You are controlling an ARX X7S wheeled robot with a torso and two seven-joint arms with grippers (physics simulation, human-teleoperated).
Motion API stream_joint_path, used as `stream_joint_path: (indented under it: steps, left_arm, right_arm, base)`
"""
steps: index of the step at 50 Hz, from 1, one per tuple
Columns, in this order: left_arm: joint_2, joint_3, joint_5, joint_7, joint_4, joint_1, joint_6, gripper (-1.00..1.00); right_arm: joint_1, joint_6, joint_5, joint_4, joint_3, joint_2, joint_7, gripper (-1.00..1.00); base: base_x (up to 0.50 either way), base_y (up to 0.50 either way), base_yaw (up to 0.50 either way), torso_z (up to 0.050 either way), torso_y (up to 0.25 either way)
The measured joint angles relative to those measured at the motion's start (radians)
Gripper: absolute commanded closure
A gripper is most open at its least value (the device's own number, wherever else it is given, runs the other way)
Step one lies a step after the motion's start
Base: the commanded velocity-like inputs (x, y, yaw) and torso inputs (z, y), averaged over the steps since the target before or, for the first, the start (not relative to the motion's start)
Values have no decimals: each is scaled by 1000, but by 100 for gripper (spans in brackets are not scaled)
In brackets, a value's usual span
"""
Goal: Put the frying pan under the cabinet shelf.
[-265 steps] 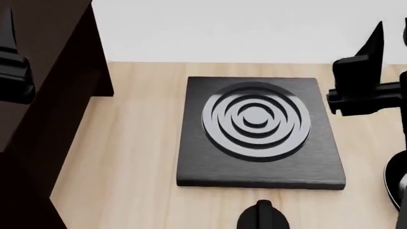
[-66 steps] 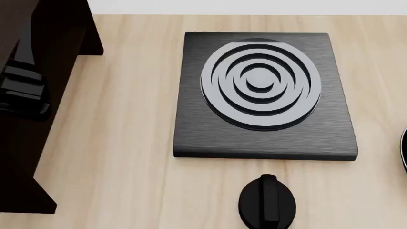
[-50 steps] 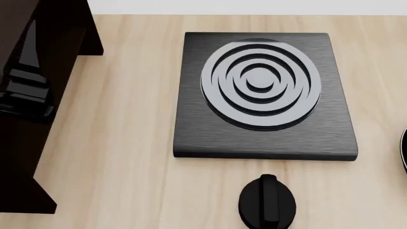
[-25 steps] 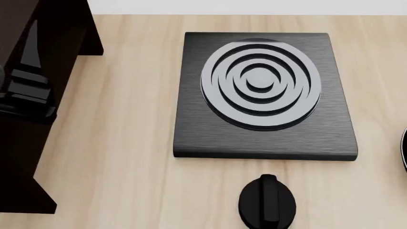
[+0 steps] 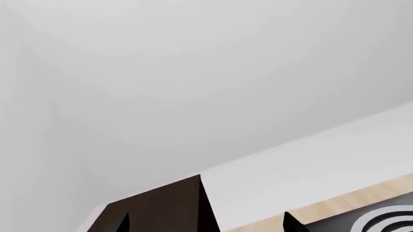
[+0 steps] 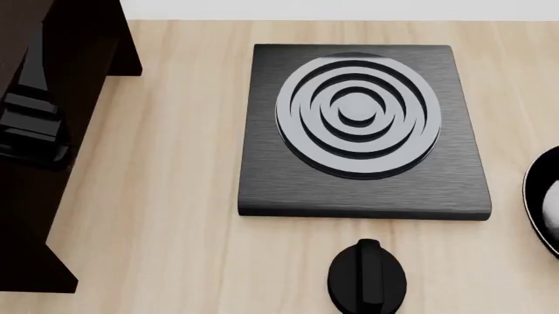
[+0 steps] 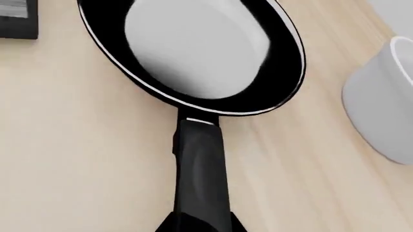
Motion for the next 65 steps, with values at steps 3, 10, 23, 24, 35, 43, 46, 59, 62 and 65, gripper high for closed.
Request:
stream_joint_path:
  steps: [3, 10, 23, 24, 35, 43, 46, 59, 62, 65]
  left_arm:
    - [0, -11, -10, -3, 10, -7, -15, -100]
    - [-3, -34, -46, -19, 25, -22, -37, -100]
    - [-19, -65, -111, -57, 30, -28, -45, -100]
    - [-20, -67, -115, -60, 30, -28, -45, -100]
    - [-45, -105, -261, -154, 21, -58, -57, -100]
    - [-92, -147, -530, -350, -19, -120, -59, -100]
    - [-108, -156, -616, -415, -33, -141, -56, -100]
    - [-163, -151, -794, -560, -74, -176, -12, -100]
    - [-173, -147, -808, -573, -78, -175, 0, -100]
    - [-182, -144, -819, -583, -81, -174, 11, -100]
  right_arm:
    - [-2, 37, -13, -53, -24, 2, -24, 100]
    - [8, 107, -49, -158, -78, 21, -77, 100]
    - [44, 230, -134, -308, -168, 83, -170, 100]
    - [47, 241, -145, -320, -177, 88, -178, 100]
    - [84, 344, -263, -407, -316, 145, -274, 100]
    - [128, 410, -347, -444, -443, 176, -353, 100]
    - [144, 431, -379, -453, -489, 186, -384, 100]
    - [218, 514, -579, -475, -683, 231, -581, 100]
    - [234, 523, -648, -474, -724, 238, -650, 100]
    - [251, 523, -720, -472, -759, 242, -726, 100]
  base:
    - [0, 0, 0, 0, 0]
    - [0, 0, 0, 0, 0]
    - [0, 0, 0, 0, 1]
    - [0, 0, 0, 0, 0]
    - [0, 0, 0, 0, 1]
    - [0, 0, 0, 0, 2]
    - [0, 0, 0, 5, 0]
    - [0, 0, 0, 0, 2]
    - [0, 0, 0, 0, 3]
    - [0, 0, 0, 0, 0]
